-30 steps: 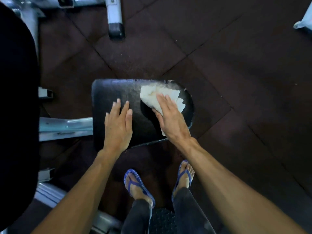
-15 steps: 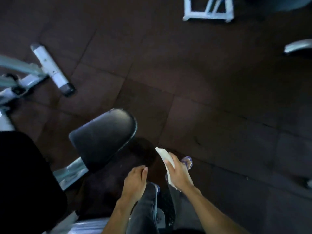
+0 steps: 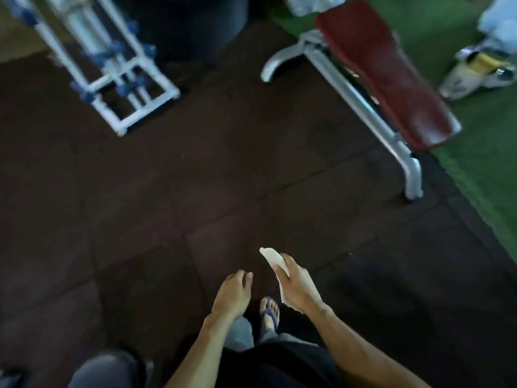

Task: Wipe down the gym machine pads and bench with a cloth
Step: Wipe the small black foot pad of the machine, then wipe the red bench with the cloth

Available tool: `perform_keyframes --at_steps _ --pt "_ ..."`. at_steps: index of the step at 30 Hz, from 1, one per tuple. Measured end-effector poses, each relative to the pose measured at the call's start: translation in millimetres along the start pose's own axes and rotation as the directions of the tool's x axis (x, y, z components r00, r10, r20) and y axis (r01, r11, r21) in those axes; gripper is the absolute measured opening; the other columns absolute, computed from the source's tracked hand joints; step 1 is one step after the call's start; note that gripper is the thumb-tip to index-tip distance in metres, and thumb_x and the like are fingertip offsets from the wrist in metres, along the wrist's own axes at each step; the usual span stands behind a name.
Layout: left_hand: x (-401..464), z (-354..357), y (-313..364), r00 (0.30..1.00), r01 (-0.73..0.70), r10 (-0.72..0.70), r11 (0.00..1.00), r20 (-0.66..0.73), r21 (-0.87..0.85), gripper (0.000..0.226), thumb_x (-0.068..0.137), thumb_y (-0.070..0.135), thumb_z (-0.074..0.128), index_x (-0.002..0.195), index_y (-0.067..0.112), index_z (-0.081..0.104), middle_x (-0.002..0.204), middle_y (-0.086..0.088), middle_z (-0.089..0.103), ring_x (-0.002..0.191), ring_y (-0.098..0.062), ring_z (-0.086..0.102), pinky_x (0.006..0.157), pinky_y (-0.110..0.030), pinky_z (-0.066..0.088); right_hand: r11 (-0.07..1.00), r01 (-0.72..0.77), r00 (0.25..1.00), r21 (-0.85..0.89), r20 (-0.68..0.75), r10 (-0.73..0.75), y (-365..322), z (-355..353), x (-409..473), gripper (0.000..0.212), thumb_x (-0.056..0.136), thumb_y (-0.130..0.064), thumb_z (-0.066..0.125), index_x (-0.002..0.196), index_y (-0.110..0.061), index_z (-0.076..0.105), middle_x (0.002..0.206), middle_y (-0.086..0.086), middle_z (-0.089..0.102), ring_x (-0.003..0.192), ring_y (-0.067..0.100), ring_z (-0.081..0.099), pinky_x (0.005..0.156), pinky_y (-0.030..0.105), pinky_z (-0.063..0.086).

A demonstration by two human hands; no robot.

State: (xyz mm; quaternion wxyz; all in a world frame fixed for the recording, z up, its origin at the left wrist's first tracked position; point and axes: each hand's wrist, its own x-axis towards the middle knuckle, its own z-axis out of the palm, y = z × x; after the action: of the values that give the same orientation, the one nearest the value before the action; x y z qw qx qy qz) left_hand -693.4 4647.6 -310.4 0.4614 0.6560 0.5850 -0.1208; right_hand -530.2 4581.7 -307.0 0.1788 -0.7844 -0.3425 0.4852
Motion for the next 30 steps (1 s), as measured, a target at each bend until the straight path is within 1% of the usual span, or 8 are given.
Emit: perform_keyframes --at_steps 4,7,11,13,16,21,25,30 --pt "58.8 -10.9 86.3 0.984 -0.139 0.119 0.979 0.134 0.148 0.041 0.105 0.033 0.035 0.122 0.006 0.062 0.13 -0.012 0.062 0.126 -0.028 0.055 0.109 -0.037 0.04 0.982 -0.07 0.981 0.177 -0.168 0.1 9.4 -64.3 32.6 0.038 0.103 -0.041 0.042 0.134 -0.021 0.05 0.108 0.003 0.07 0.092 0.018 0.067 0.085 0.036 0.055" --pt "108.5 -22.7 151.3 0.955 -0.259 0.213 0.939 0.207 0.227 0.037 0.104 0.034 0.037 0.101 0.009 0.064 0.109 -0.01 0.068 0.105 -0.027 0.063 0.096 -0.041 0.048 0.946 -0.125 0.94 0.3 -0.268 0.21 16.1 -113.0 60.8 0.03 0.102 -0.046 0.041 0.121 -0.026 0.053 0.093 0.001 0.07 0.077 0.016 0.069 0.071 0.036 0.057" --pt "181.4 -40.5 234.0 0.903 -0.4 0.301 0.851 0.308 0.34 0.036 0.105 0.031 0.036 0.102 0.009 0.064 0.107 -0.007 0.067 0.103 -0.023 0.061 0.096 -0.037 0.047 0.883 -0.163 0.865 0.441 -0.367 0.343 16.3 -174.6 107.2 0.027 0.101 -0.046 0.043 0.116 -0.027 0.054 0.089 -0.001 0.069 0.077 0.015 0.067 0.072 0.035 0.054" --pt "218.1 -49.8 274.8 0.882 -0.444 0.321 0.813 0.346 0.376 0.036 0.104 0.036 0.037 0.102 0.013 0.065 0.105 -0.005 0.067 0.1 -0.02 0.061 0.095 -0.037 0.048 0.837 -0.15 0.83 0.526 -0.393 0.396 12.1 -204.2 127.4 0.027 0.101 -0.048 0.046 0.114 -0.026 0.057 0.088 -0.003 0.069 0.079 0.011 0.066 0.072 0.03 0.053" --pt "269.2 -60.7 340.2 0.847 -0.516 0.358 0.729 0.392 0.45 0.038 0.104 0.036 0.036 0.114 0.012 0.064 0.113 -0.007 0.066 0.107 -0.022 0.061 0.093 -0.034 0.046 0.78 -0.131 0.779 0.612 -0.423 0.462 7.7 -246.2 157.5 0.022 0.1 -0.05 0.048 0.112 -0.034 0.058 0.089 -0.009 0.068 0.08 0.002 0.064 0.065 0.016 0.045" --pt "336.8 -55.2 435.2 0.801 -0.59 0.36 0.608 0.479 0.531 0.038 0.104 0.035 0.036 0.112 0.008 0.063 0.114 -0.014 0.066 0.111 -0.03 0.06 0.094 -0.037 0.044 0.705 -0.139 0.701 0.695 -0.433 0.566 16.4 -302.1 206.0 0.023 0.101 -0.042 0.049 0.115 -0.027 0.059 0.091 -0.001 0.07 0.082 0.014 0.066 0.072 0.029 0.049" --pt "385.9 -31.4 508.4 0.775 -0.619 0.353 0.589 0.524 0.52 0.039 0.104 0.035 0.038 0.117 0.008 0.062 0.119 -0.015 0.065 0.115 -0.032 0.059 0.097 -0.038 0.044 0.659 -0.147 0.663 0.738 -0.421 0.619 29.1 -361.0 251.4 0.019 0.102 -0.038 0.048 0.114 -0.028 0.059 0.09 -0.001 0.07 0.082 0.016 0.065 0.069 0.028 0.046" --pt "446.3 10.5 606.9 0.771 -0.615 0.331 0.608 0.544 0.502 0.039 0.103 0.038 0.038 0.116 0.01 0.063 0.118 -0.013 0.066 0.112 -0.029 0.06 0.096 -0.038 0.046 0.637 -0.124 0.673 0.76 -0.407 0.617 57.5 -442.5 319.7 0.018 0.102 -0.037 0.049 0.114 -0.03 0.059 0.091 -0.004 0.07 0.083 0.012 0.065 0.067 0.02 0.045"
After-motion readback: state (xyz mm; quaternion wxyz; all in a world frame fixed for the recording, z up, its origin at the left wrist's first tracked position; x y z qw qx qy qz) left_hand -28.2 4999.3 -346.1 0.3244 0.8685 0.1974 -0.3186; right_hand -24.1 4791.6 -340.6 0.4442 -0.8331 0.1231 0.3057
